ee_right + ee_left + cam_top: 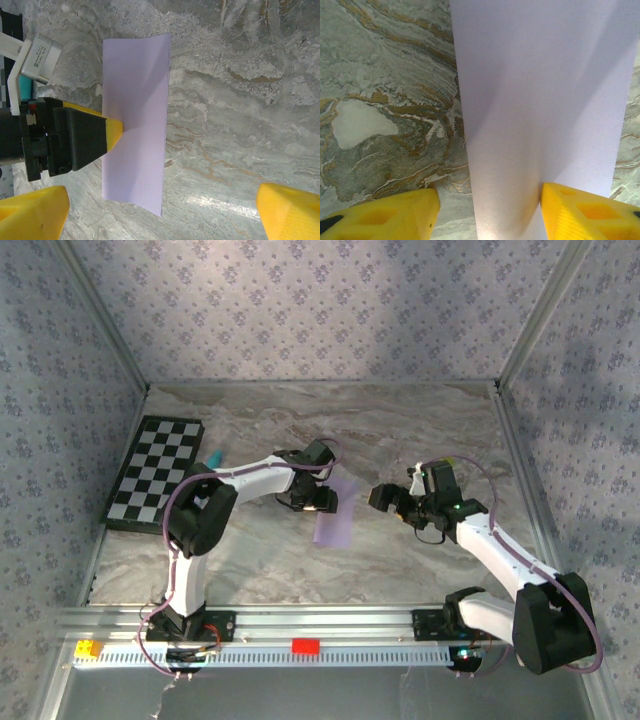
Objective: Fold a paper plane with a square sheet of paper (pick it up from the middle)
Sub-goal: First fold the square sheet of paper in half at the center of the table, then hold the square sheet of paper at the center of the table.
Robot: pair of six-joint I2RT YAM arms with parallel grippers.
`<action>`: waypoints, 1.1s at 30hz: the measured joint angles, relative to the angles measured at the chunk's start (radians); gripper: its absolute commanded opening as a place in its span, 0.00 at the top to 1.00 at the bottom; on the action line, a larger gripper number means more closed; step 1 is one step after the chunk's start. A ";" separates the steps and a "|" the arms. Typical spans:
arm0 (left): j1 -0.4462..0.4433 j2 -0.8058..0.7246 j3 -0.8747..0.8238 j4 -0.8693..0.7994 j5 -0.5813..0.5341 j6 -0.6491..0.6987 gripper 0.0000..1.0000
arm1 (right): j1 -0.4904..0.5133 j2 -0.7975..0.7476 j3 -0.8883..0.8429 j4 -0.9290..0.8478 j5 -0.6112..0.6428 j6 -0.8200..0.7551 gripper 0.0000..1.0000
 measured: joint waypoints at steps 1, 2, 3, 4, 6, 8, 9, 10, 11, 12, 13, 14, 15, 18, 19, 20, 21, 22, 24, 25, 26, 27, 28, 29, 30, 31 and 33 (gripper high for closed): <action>0.000 0.000 0.000 0.000 0.000 0.000 0.41 | 0.000 0.004 0.000 0.000 0.000 0.000 0.02; 0.000 0.000 0.001 0.000 0.000 0.000 0.41 | 0.000 0.006 0.000 0.000 0.000 0.000 0.02; -0.001 0.001 0.002 -0.001 0.000 0.003 0.40 | 0.000 0.008 0.000 0.000 0.000 0.000 0.02; -0.001 0.001 0.002 -0.002 -0.001 0.005 0.40 | 0.000 0.008 0.000 0.000 0.000 0.000 0.02; -0.003 0.002 0.003 -0.003 -0.004 0.008 0.40 | 0.001 0.008 0.000 0.000 0.000 0.000 0.02; -0.005 0.003 0.005 -0.005 -0.011 0.008 0.40 | 0.003 0.008 0.000 0.000 0.000 0.000 0.02; -0.005 0.003 0.005 -0.006 -0.012 0.008 0.40 | 0.003 0.008 0.000 0.000 0.000 0.000 0.03; -0.005 0.004 0.006 -0.006 -0.012 0.008 0.40 | 0.004 0.008 0.000 0.000 0.000 0.000 0.03; -0.005 0.005 0.006 -0.007 -0.012 0.008 0.40 | 0.005 0.008 0.000 0.000 0.000 0.000 0.04; -0.005 0.005 0.006 -0.007 -0.012 0.008 0.40 | 0.006 0.008 0.000 0.000 0.000 0.000 0.06; -0.005 0.005 0.007 -0.008 -0.012 0.008 0.40 | 0.007 0.008 0.000 0.001 -0.001 0.001 0.07; -0.005 0.005 0.008 -0.008 -0.012 0.008 0.40 | 0.010 0.009 0.000 0.003 -0.002 0.001 0.09; -0.005 0.005 0.008 -0.009 -0.013 0.008 0.40 | 0.012 0.013 0.000 0.008 -0.004 0.004 0.12; -0.006 0.006 0.008 -0.009 -0.013 0.007 0.40 | 0.023 0.035 0.000 0.029 -0.011 0.018 0.24; -0.006 0.006 0.008 -0.009 -0.014 0.007 0.40 | 0.028 0.047 0.000 0.039 -0.015 0.023 0.28; -0.006 0.006 0.008 -0.009 -0.014 0.007 0.41 | 0.033 0.058 0.000 0.047 -0.019 0.027 0.30; -0.006 0.006 0.008 -0.009 -0.014 0.007 0.41 | 0.038 0.072 0.000 0.056 -0.023 0.030 0.34; -0.006 0.006 0.008 -0.009 -0.014 0.006 0.41 | 0.047 0.087 0.000 0.066 -0.024 0.036 0.37; -0.006 0.006 0.008 -0.009 -0.014 0.006 0.41 | 0.064 0.116 0.001 0.083 -0.027 0.045 0.47; -0.006 0.006 0.008 -0.009 -0.014 0.006 0.41 | 0.074 0.133 0.002 0.095 -0.027 0.048 0.50; -0.006 0.006 0.008 -0.009 -0.014 0.006 0.41 | 0.083 0.149 0.003 0.105 -0.026 0.054 0.51; -0.006 0.006 0.008 -0.009 -0.014 0.006 0.41 | 0.093 0.166 0.005 0.113 -0.026 0.061 0.52; -0.006 0.006 0.008 -0.009 -0.014 0.005 0.41 | 0.105 0.183 0.007 0.119 -0.025 0.066 0.54; -0.006 0.006 0.008 -0.009 -0.014 0.003 0.41 | 0.115 0.196 0.011 0.123 -0.020 0.071 0.54; -0.006 0.006 0.008 -0.009 -0.014 0.000 0.41 | 0.127 0.212 0.017 0.125 -0.011 0.075 0.54; -0.006 0.006 0.008 -0.009 -0.014 -0.002 0.41 | 0.138 0.227 0.023 0.127 -0.001 0.079 0.54; -0.006 0.006 0.008 -0.008 -0.014 -0.005 0.41 | 0.152 0.243 0.032 0.134 0.013 0.087 0.55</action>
